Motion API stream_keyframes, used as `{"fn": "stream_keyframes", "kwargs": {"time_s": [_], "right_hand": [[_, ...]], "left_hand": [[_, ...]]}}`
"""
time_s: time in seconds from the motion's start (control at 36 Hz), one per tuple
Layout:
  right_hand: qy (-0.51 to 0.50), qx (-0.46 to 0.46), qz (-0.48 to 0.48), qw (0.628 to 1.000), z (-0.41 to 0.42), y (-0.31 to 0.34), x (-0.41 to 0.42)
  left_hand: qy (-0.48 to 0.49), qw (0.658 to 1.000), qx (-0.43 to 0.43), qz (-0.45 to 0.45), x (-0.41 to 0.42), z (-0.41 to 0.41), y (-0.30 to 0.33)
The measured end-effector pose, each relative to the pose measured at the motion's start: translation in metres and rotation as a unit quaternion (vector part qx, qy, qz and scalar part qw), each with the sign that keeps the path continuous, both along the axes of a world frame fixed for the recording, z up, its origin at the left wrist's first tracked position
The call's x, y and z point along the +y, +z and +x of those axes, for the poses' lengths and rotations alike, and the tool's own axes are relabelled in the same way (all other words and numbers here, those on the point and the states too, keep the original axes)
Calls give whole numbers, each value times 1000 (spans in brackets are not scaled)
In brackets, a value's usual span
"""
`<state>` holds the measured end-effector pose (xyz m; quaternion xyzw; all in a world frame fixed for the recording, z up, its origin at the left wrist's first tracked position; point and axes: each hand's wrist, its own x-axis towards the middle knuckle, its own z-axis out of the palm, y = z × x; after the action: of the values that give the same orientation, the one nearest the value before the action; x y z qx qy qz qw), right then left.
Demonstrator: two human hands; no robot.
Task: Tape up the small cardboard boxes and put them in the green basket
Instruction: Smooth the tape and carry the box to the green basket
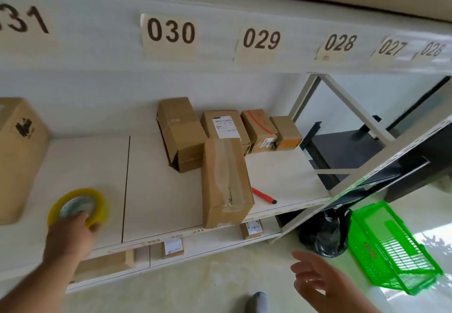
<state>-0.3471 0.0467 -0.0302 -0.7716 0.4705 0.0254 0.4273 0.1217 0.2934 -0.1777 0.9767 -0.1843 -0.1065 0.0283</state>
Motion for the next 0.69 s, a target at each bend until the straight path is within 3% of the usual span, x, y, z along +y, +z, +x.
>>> {"fn": "stream_keyframes", "kwargs": {"time_s": [0.08, 0.17, 0.22, 0.28, 0.44, 0.61, 0.69], "right_hand": [[-11, -12, -2, 1000, 16, -1, -12], [-8, -26, 28, 999, 45, -3, -30], [-20, -43, 61, 997, 70, -7, -43], [-13, -49, 82, 995, 100, -10, -55], [26, -66, 94, 993, 161, -16, -67], [46, -14, 32, 998, 162, -21, -59], [89, 3, 60, 994, 155, -18, -56]], "left_hand": [[-1, 1000, -24, -16, -2, -8, 13], [-5, 985, -65, -160, -31, -51, 47], [-8, 958, 33, -284, -66, -91, 68], [-9, 929, 140, -342, -105, -132, 84], [14, 919, 241, -310, -202, -199, 110], [-39, 959, 164, -228, -210, -199, 97], [-85, 966, 134, -203, -197, -187, 99]]}}
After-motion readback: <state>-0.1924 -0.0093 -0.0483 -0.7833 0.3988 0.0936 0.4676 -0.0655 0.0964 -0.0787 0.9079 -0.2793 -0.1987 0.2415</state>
